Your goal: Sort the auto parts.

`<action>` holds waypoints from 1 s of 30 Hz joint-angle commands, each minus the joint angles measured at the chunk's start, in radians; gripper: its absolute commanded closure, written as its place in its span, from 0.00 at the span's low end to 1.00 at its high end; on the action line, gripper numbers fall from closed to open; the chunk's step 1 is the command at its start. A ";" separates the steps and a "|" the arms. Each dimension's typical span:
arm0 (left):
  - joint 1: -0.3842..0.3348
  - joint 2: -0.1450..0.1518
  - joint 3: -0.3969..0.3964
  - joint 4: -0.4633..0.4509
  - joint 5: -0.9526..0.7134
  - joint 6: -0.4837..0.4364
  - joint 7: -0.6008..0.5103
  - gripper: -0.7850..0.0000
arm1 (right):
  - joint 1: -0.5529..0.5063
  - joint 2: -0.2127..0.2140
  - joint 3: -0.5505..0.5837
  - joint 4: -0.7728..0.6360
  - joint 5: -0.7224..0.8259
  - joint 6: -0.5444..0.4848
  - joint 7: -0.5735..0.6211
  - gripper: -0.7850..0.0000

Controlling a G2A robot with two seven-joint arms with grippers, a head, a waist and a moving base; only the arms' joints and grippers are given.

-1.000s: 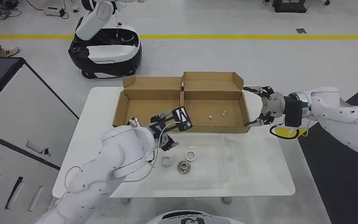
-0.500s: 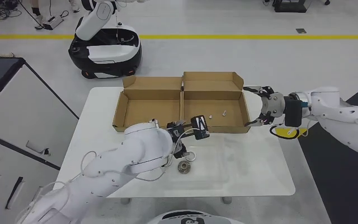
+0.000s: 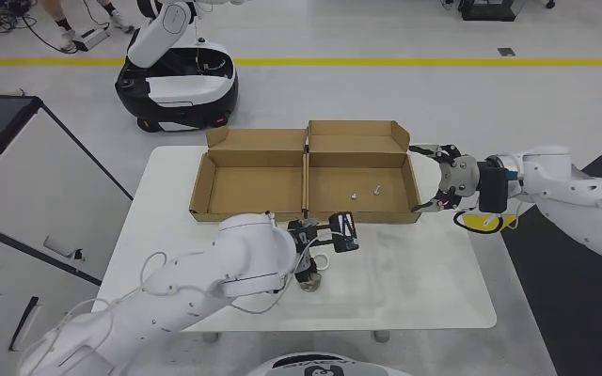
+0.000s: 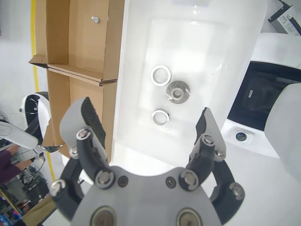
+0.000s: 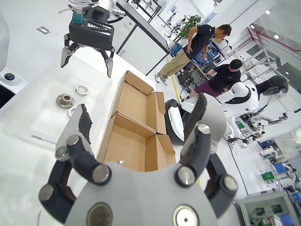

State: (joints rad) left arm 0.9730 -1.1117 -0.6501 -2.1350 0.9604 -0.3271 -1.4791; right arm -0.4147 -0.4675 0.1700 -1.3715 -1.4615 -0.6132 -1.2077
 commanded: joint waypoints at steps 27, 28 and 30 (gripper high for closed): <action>-0.023 -0.017 0.055 0.035 0.114 0.018 0.051 0.00 | 0.000 0.000 0.000 0.000 0.000 0.000 0.000 0.00; -0.023 -0.017 0.055 0.035 0.114 0.018 0.051 0.00 | 0.000 0.000 0.000 0.000 0.000 0.000 0.000 0.00; -0.021 -0.017 0.054 0.036 0.112 0.018 0.059 0.00 | 0.000 0.000 0.000 0.000 0.000 0.000 0.000 0.00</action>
State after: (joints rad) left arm 0.9499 -1.1290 -0.5952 -2.1002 1.0740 -0.3090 -1.4283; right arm -0.4147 -0.4675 0.1700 -1.3715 -1.4615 -0.6132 -1.2077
